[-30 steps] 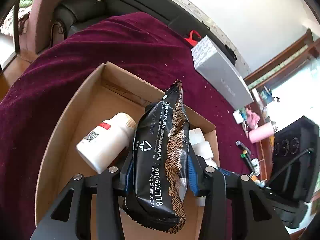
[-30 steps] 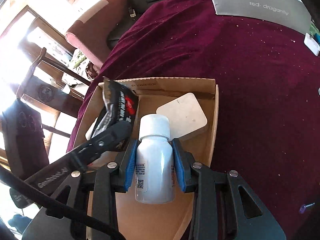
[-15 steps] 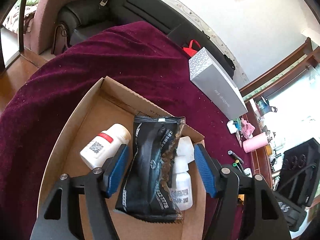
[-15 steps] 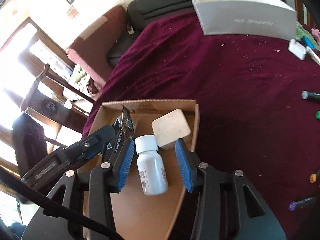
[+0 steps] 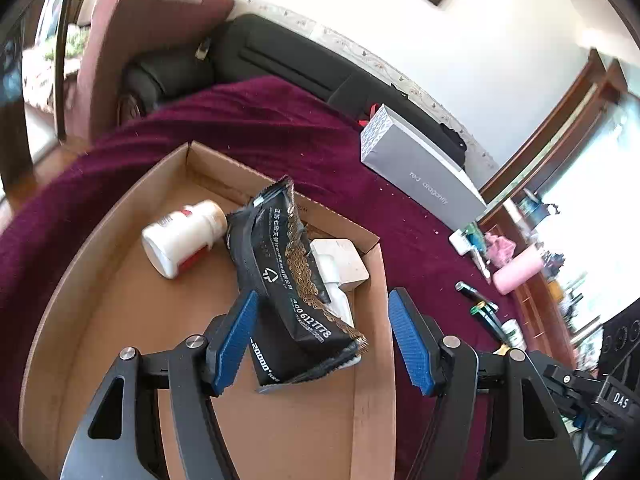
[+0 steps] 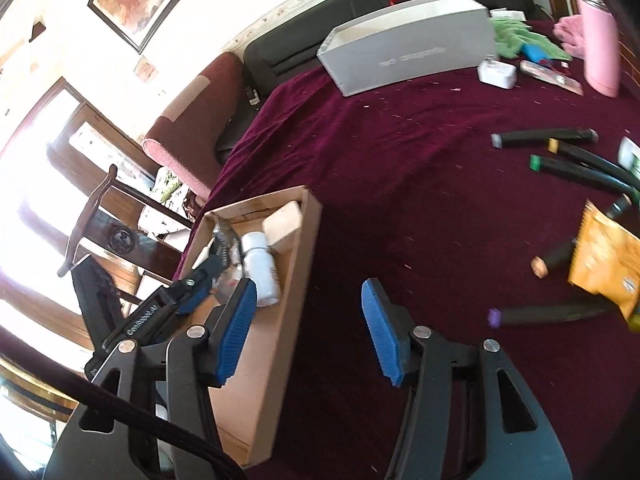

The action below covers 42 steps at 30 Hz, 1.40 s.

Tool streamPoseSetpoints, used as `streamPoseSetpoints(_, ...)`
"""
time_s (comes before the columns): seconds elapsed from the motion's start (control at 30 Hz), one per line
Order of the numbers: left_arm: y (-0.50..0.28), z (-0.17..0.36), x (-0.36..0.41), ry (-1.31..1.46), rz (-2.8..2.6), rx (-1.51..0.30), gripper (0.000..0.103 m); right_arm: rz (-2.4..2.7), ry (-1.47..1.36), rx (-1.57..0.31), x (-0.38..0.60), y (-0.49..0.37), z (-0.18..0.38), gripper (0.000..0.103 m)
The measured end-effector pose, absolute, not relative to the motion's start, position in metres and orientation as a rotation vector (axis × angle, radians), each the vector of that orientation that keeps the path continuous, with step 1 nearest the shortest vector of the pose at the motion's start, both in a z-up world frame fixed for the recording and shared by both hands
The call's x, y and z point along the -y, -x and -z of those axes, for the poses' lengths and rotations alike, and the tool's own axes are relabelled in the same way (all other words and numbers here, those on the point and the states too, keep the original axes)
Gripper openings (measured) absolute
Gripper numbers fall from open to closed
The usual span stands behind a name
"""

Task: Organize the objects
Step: 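Carry the bag and bottle into the cardboard tray and release both, then grasp a black marker with the left gripper and lift it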

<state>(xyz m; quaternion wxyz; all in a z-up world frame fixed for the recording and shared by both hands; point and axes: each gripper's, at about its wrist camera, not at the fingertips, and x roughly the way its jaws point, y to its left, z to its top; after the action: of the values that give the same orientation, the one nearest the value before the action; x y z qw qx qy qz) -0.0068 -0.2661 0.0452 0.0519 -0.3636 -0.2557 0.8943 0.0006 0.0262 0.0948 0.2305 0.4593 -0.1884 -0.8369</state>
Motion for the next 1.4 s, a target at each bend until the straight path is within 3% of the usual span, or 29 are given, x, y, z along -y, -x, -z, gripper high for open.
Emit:
streamPoseSetpoints(0.4,-0.024,-0.057,0.25,1.113,-2.729,0.673,0.061,2.425,-1.2,0.605,-0.13,-0.049,-0.096,0.054)
streamPoseSetpoints(0.47,-0.034,-0.071,0.243,1.045,-2.723,0.648,0.061,2.534,-1.186,0.604,-0.168,-0.058,-0.1,0.059)
streamPoseSetpoints(0.57,-0.04,-0.095,0.204,1.004,-2.675,0.475,0.065,2.68,-1.183,0.645,-0.221,-0.065,-0.1,0.068)
streamPoseSetpoints(0.77,-0.029,-0.089,0.11,1.092,-2.463,0.227,0.066,2.685,-1.197,0.872,-0.276,-0.067,-0.075,0.068)
streamPoseSetpoints(0.93,-0.011,-0.064,0.034,1.146,-2.363,-0.027,0.066,2.667,-1.203,0.887,-0.285,-0.062,-0.055,0.068)
streamPoseSetpoints(1.17,0.007,-0.027,-0.055,1.109,-2.282,-0.534,0.065,2.665,-1.166,0.952,-0.31,-0.054,-0.036,0.068)
streamPoseSetpoints(1.3,0.015,-0.017,-0.082,1.077,-2.259,-0.628,0.065,2.621,-1.155,1.012,-0.319,-0.051,-0.025,0.068)
streamPoseSetpoints(1.37,0.016,-0.018,-0.088,1.114,-2.255,-0.593,0.055,2.57,-1.142,1.059,-0.324,-0.049,-0.022,0.068)
streamPoseSetpoints(1.4,0.013,-0.02,-0.09,1.131,-2.225,-0.556,0.036,2.566,-1.135,1.066,-0.325,-0.049,-0.022,0.068)
